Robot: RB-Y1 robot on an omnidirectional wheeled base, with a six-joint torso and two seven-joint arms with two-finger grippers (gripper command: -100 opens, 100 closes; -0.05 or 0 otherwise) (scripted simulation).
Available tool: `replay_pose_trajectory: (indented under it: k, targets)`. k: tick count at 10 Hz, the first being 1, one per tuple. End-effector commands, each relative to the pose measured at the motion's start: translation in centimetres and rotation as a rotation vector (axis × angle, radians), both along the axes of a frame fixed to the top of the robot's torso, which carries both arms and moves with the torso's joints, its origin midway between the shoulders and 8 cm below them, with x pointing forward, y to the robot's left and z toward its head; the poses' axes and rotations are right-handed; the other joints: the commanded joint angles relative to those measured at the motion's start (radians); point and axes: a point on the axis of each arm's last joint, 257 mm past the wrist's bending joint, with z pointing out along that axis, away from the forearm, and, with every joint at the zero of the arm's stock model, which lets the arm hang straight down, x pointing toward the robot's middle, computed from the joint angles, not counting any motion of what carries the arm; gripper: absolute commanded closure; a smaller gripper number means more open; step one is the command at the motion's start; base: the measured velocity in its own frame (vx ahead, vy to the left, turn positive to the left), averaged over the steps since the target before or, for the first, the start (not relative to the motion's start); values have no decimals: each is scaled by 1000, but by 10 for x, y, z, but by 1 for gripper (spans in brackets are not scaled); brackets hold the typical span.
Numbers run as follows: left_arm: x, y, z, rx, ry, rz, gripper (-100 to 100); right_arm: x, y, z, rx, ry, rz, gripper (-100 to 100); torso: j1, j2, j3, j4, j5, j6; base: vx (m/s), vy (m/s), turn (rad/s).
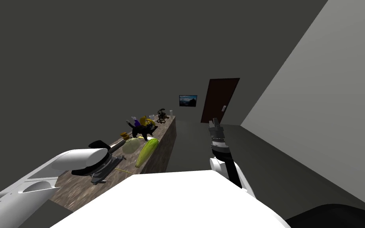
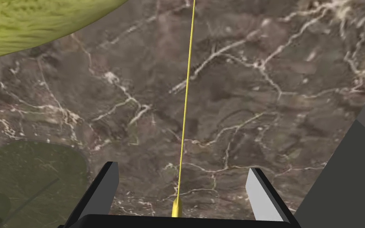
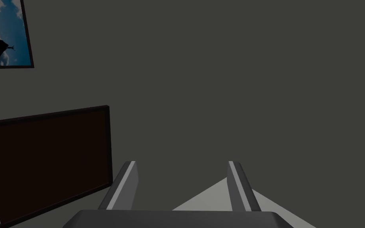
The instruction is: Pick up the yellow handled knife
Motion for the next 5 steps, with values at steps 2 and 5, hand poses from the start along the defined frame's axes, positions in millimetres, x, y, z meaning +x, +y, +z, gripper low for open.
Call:
replay_pose_trajectory:
  k: [2, 5]
  targets:
    - [-1, 0, 0, 0, 4, 0, 0, 0, 0, 0, 0, 0, 0, 0, -1, 2, 1, 0, 0, 0, 10, 8, -4]
    - [0, 4, -19, -1, 2, 14, -100, 0, 0, 0, 0, 0, 0, 0, -2, 5, 3, 1, 0, 0, -17, 8, -50]
